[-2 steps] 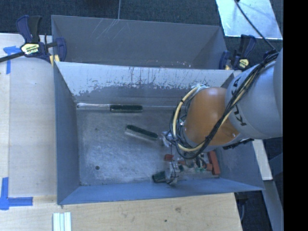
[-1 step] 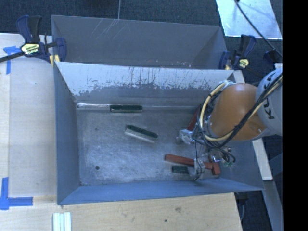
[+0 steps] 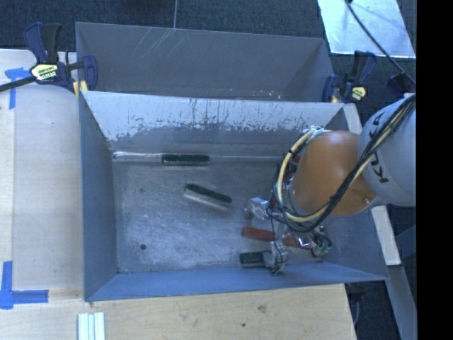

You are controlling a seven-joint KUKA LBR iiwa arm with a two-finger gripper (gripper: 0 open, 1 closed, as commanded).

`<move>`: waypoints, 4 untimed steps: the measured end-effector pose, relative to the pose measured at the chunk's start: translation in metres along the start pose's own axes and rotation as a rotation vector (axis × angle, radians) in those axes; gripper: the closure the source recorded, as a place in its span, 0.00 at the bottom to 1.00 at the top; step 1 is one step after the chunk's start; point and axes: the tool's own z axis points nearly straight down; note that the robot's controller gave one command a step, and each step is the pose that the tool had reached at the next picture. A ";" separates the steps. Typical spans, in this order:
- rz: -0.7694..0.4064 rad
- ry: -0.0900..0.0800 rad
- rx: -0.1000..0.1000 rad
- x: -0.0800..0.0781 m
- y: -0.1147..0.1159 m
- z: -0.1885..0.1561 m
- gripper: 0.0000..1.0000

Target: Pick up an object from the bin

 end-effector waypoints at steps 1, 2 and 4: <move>0.004 0.006 0.000 0.001 -0.002 -0.001 1.00; -0.703 -0.003 0.000 -0.010 -0.012 -0.014 1.00; -1.437 0.000 0.000 -0.042 -0.015 -0.224 1.00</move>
Offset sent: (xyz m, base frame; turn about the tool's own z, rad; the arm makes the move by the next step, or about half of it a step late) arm 0.0000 0.0000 0.0000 0.0000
